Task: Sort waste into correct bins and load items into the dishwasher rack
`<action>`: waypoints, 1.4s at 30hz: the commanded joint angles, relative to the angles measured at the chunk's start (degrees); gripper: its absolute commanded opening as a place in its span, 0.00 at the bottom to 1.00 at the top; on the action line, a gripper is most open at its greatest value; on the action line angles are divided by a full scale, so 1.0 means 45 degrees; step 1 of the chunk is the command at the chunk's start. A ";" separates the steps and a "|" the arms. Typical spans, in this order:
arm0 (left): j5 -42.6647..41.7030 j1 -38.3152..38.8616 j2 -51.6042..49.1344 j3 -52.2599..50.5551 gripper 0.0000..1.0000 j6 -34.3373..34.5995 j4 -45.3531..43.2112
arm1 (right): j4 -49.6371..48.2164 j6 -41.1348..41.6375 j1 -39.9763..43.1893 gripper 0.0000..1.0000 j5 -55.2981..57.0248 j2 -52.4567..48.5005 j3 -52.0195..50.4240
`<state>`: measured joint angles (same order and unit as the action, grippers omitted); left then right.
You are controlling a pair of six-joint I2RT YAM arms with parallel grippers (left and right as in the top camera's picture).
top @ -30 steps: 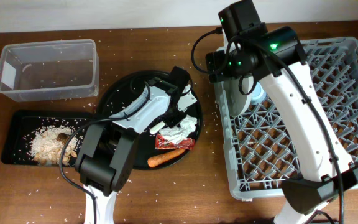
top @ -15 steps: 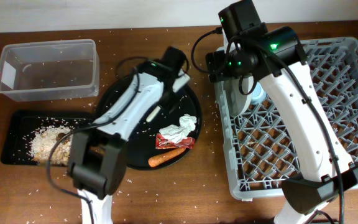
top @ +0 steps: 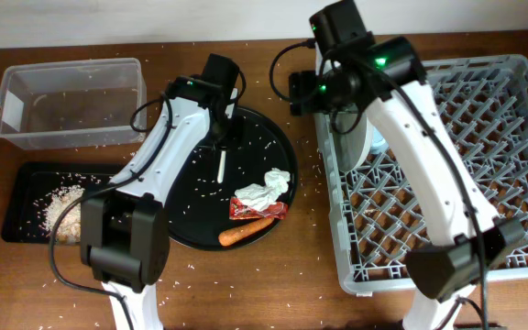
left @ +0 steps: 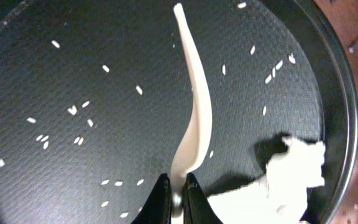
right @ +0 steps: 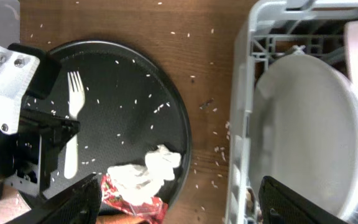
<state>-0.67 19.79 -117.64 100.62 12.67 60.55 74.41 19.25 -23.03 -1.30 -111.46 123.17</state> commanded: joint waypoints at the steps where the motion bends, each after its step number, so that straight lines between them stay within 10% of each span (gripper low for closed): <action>1: -0.0248 -0.0034 -0.1268 -0.0117 0.06 0.0996 -0.0112 | -0.0272 0.0185 -0.0364 0.80 -0.0442 -0.0461 -0.0126; 4: -0.0248 -0.0039 -0.1719 -0.0117 0.41 0.0996 -0.0117 | -0.0602 0.0238 -0.0593 0.80 -0.0486 -0.0481 -0.0126; 6: -0.0248 -0.0160 -0.1710 0.0063 0.47 0.0991 -0.0097 | -0.0801 0.0272 -0.0743 0.80 -0.0481 -0.0486 -0.0126; 17: -0.1574 -0.6164 -0.0996 0.5289 0.52 0.0986 0.2506 | -0.3410 0.2273 -0.2686 0.75 -0.1239 -0.3478 -0.0175; 28: -0.0991 -0.6402 -0.0996 0.5289 0.53 0.0976 0.2754 | -0.5702 0.3939 -0.3381 0.67 -0.0952 -0.7572 -0.0175; 34: -0.0991 -0.6402 -0.0996 0.5280 0.53 0.0981 0.2851 | -0.6411 0.3682 -0.3366 0.14 -0.0903 -0.7698 -0.0175; 42: -0.0991 -0.6402 -0.0996 0.5280 0.53 0.0981 0.2846 | -0.6130 0.3055 -0.3371 0.04 -0.0937 -0.7703 -0.0170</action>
<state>-5.58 -8.97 -123.33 123.66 16.78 73.25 44.99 33.21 -38.39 -7.01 -143.72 123.24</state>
